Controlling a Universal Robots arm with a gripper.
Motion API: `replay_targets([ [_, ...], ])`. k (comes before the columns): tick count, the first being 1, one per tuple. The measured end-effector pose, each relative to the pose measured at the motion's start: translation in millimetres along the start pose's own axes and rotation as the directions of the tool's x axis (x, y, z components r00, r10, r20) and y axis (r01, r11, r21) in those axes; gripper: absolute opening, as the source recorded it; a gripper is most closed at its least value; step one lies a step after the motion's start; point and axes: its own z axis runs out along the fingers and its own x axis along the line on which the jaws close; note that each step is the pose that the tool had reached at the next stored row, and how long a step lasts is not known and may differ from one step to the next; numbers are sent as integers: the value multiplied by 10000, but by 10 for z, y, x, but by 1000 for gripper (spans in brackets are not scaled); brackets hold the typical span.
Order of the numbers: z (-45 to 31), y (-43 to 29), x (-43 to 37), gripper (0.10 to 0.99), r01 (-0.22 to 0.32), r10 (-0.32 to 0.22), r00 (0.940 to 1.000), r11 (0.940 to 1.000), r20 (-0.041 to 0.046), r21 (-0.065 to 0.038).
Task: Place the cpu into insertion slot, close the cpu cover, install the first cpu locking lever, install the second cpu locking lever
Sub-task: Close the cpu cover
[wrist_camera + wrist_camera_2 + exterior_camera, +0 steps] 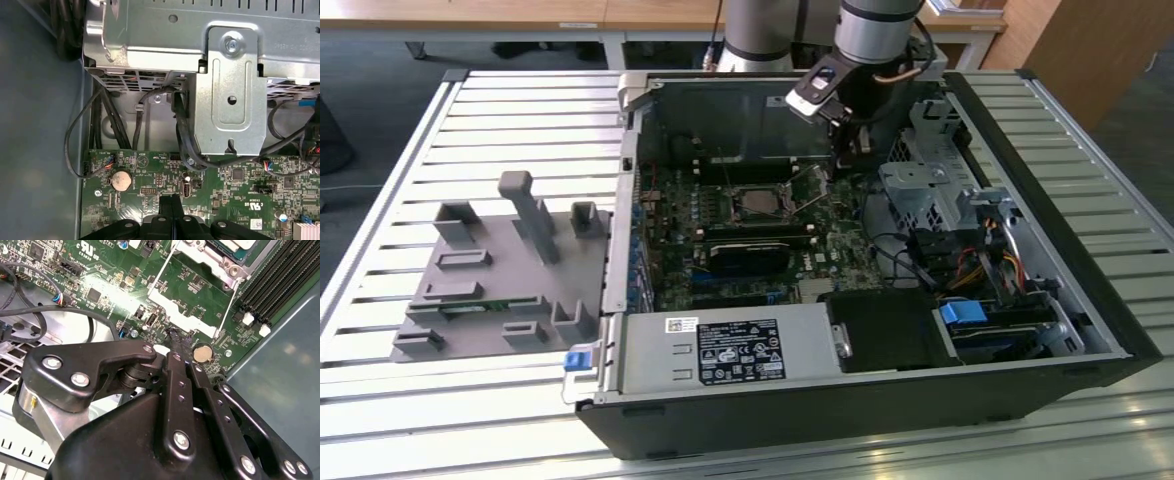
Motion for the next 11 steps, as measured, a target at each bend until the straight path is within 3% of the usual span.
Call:
replay_targets([
  [6,37,-7,4,122,2,-2,10000,10000,2,7],
  [11,37,-89,5,122,2,-2,10000,10000,1,7],
])
